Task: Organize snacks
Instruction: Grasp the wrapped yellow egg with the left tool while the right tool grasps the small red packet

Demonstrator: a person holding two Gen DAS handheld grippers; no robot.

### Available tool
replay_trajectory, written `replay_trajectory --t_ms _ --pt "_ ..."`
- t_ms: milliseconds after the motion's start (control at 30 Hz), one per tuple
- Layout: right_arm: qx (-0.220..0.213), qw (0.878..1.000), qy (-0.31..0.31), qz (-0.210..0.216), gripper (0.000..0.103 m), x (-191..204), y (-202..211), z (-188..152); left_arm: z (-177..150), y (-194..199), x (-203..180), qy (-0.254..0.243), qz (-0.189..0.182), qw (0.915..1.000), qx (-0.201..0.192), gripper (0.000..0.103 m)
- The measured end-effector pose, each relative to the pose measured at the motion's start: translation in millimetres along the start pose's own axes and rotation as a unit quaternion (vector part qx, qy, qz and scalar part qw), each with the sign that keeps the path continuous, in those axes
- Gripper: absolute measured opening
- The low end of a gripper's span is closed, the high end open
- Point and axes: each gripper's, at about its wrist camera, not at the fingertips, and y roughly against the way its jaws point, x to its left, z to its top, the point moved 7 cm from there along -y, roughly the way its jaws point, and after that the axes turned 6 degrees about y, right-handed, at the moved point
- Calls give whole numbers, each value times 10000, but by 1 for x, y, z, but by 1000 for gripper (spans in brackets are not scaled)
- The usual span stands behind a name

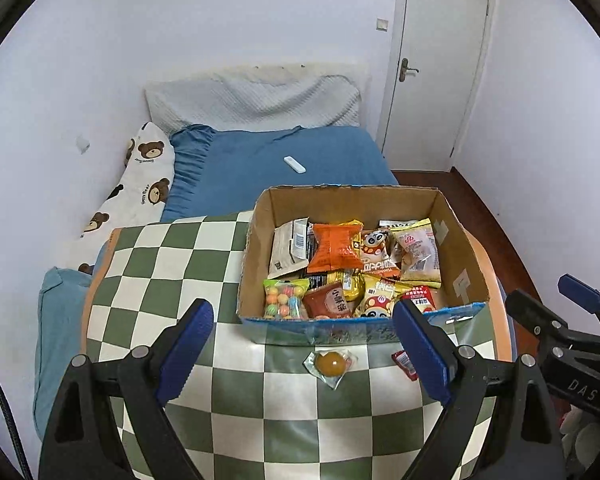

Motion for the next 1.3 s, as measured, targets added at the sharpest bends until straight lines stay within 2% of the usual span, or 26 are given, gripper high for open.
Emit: replay_trajectory --t_ms 200,300,333,367,433,533,600,633,733,867,933,967,1000,1067,1133,1200,1233,1300 --pt "-52 9999 -145 78 96 -1 4 -5 -4 0 2 58 37 10000 5 92" --pt "54 9994 -232 254 96 -1 -6 -12 -9 -10 4 109 84 9998 129 92" --pt "103 9992 -280 269 87 -3 -11 -16 -14 -17 6 129 113 9996 234 92" --pt "177 9989 -299 300 68 -4 -18 -21 -17 -23 7 138 132 9994 299 92" --pt "452 9976 -334 409 54 -5 -39 -35 -28 -38 8 123 192 9985 488 92" --pt "925 9927 -524 578 54 -9 -83 -63 -53 -72 8 -32 332 9954 894 92" --pt "1232 9879 -685 641 54 -12 -111 -81 -73 -100 5 -158 368 9907 1303 92" --pt "1400 9841 -850 681 55 -14 -128 -91 -87 -118 3 -166 331 9864 1604 92" --pt "1899 9709 -1239 771 57 -19 -173 -119 -111 -155 4 -32 265 9770 2117 92" --pt "2226 9597 -1510 814 57 -18 -215 -140 -124 -188 -1 259 77 9684 2481 92" --pt "2175 9579 -1654 877 56 -17 -226 -143 -123 -200 -6 312 5 9677 2501 92" --pt "2086 9603 -1641 859 49 -16 -227 -141 -121 -204 -8 318 -29 9682 2483 90" --pt "2020 9628 -1592 828 48 -16 -228 -140 -121 -209 -11 319 -61 9683 2478 86" --pt "2023 9641 -1525 790 48 -14 -228 -140 -122 -219 -18 285 -143 9651 2599 66" --pt "2020 9659 -1430 764 48 -11 -227 -139 -126 -226 -24 225 -163 9630 2682 59" --pt "2040 9665 -1378 734 47 -10 -225 -140 -130 -230 -30 169 -201 9615 2736 59" --pt "2041 9668 -1360 717 47 -9 -225 -141 -132 -232 -32 127 -192 9610 2756 56" --pt "2074 9665 -1330 712 47 -7 -222 -143 -139 -233 -38 45 -228 9602 2782 43"
